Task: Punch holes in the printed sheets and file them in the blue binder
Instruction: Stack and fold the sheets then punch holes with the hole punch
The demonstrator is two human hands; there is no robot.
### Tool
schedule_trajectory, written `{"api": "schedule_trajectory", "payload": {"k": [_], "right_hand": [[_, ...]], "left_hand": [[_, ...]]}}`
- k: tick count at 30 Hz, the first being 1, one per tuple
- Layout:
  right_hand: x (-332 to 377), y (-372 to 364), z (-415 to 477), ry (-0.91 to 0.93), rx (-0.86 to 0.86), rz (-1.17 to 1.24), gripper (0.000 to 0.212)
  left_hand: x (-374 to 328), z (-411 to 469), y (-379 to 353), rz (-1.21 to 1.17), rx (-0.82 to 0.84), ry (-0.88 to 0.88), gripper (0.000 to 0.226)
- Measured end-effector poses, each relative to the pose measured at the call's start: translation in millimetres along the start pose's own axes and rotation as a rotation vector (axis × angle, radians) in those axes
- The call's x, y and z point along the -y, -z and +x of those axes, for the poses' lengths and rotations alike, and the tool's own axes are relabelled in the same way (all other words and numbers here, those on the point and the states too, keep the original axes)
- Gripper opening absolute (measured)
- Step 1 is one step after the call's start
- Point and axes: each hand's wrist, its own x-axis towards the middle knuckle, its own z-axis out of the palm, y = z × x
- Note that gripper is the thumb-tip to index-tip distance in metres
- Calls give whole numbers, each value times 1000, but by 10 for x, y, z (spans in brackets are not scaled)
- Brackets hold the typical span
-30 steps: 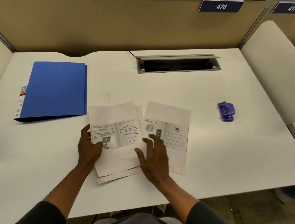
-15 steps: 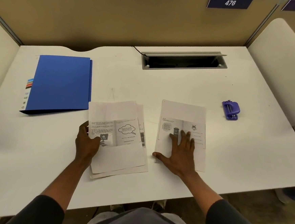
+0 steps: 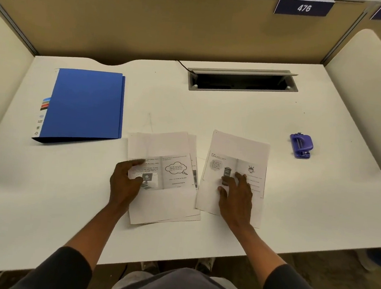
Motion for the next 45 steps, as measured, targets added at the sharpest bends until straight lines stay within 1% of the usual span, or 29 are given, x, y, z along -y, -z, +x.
{"api": "schedule_trajectory", "payload": {"k": [1,2,5,6,7,8,9,11,16,19,21,24,27,29,30,32,34,37,39,40,42,43,44,45], "right_hand": [[1,-2,-11,2,-10,-2,38],[8,1,-16,6,4,-16,47],[13,23,-54,49,146,-81,97],[2,35,-75,83,196,-125,109],[-17,50,-100,119,236,-177,116],[-40,55,-118,158,265,-224,119],[-65,63,-134,189,280,-252,116],[-93,87,-160,259,245,-273,101],[-124,66,-230,593,19,-284,44],[-115,0,-303,664,-91,-275,20],[-108,-54,-342,657,-144,-293,12],[-36,-84,-359,539,-230,-228,14],[200,-5,-305,437,-348,-71,15],[378,22,-266,491,-373,6,13],[449,3,-260,549,-350,24,13],[530,-88,-291,667,-268,16,17],[559,-214,-365,773,-179,-5,23],[614,-377,-482,880,-57,-4,28],[684,-465,-549,910,5,-21,26],[721,-495,-575,916,29,-26,24],[798,-511,-615,924,56,-26,18],[836,-499,-631,923,70,-26,18],[870,-477,-644,918,84,-28,21],[890,-460,-653,908,101,-28,26]], "left_hand": [[3,-11,-24,22,-8,-4,58],[4,-19,-49,30,-17,1,51],[-21,-64,-101,53,-25,2,42],[-26,-70,-106,61,-27,-13,40],[-23,-69,-107,66,-28,-26,39],[-18,-64,-99,69,-32,-33,38],[-16,-60,-91,67,-35,-34,38],[4,-41,-83,58,-45,-23,35],[7,-24,-121,77,-58,11,32],[-13,-41,-160,84,-58,31,32],[-22,-55,-179,75,-56,38,32],[-35,-67,-197,64,-43,41,33],[-41,-64,-224,48,-28,60,36],[-56,-70,-250,30,-14,82,36],[-61,-72,-265,19,-9,87,35],[-80,-70,-312,-4,-8,105,27],[-137,-70,-354,-63,-22,166,15],[-228,-93,-384,-124,0,224,34],[-272,-127,-392,-135,14,210,38],[-266,-136,-399,-124,14,188,44],[-252,-147,-414,-82,23,171,72],[-247,-149,-425,-85,23,196,84],[-253,-150,-435,-96,21,231,89],[-256,-148,-441,-104,16,258,89]]}}
